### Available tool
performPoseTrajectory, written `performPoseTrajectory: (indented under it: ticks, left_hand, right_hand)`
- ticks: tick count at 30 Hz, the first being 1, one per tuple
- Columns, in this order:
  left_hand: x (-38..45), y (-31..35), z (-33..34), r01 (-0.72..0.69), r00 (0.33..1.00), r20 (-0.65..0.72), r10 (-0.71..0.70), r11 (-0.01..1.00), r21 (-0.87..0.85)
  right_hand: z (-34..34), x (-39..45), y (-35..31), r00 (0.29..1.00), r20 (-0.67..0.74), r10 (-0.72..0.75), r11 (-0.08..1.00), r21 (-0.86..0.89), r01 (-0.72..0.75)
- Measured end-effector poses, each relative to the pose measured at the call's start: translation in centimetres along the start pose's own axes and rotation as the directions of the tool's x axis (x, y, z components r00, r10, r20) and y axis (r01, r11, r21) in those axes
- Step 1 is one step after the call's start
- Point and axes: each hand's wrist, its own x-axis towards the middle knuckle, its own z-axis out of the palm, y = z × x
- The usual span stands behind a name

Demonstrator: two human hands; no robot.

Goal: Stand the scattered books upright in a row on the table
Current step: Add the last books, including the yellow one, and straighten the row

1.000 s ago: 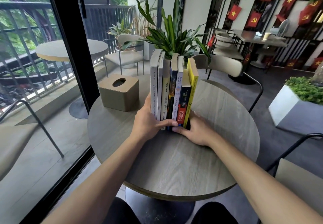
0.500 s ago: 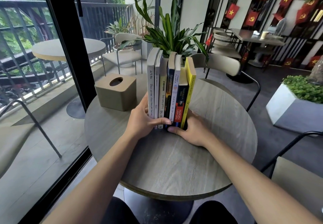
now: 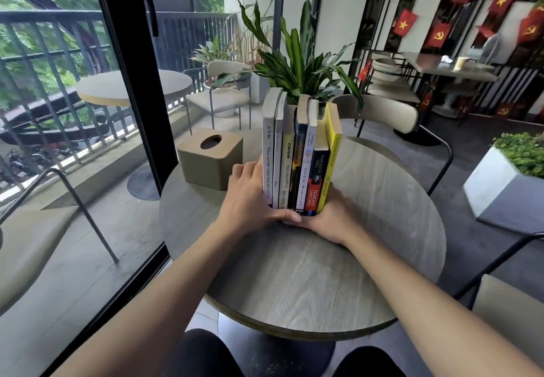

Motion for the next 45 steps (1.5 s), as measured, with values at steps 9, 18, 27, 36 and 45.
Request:
performPoseTrajectory:
  ticks: [9,18,27,36,45]
  left_hand:
    - [3.1,-0.8,-4.7,-0.033,0.98,0.196,-0.039,0.936,0.352]
    - [4.3,-1.8,-4.8,-0.025,0.933,0.35,-0.087,0.953,0.303]
    - [4.1,-2.2,-4.1,-0.052,0.965,0.259,-0.042,0.937,0.347]
    - [3.5,-1.7,-3.6,-0.041,0.983,0.185,0.004,0.979,0.199]
    - [3.1,-1.5,-2.3,-0.085,0.992,0.104,0.076,0.993,0.079]
  right_hand:
    - [0.2,0.6,-0.4,1.0,-0.01,0.025,1.0,-0.017,-0.025]
    - [0.0,0.9,-0.7,0.999,-0.026,0.032,0.999,-0.035,-0.032]
    - [0.1,0.8,-0.6,0.999,-0.027,0.025,0.999,-0.027,-0.026]
    - [-0.1,0.5,-0.7,0.999,-0.022,0.028,1.0,-0.006,-0.028]
    - [-0.8,0.8,-0.6,1.0,0.014,0.018,0.999,-0.032,-0.017]
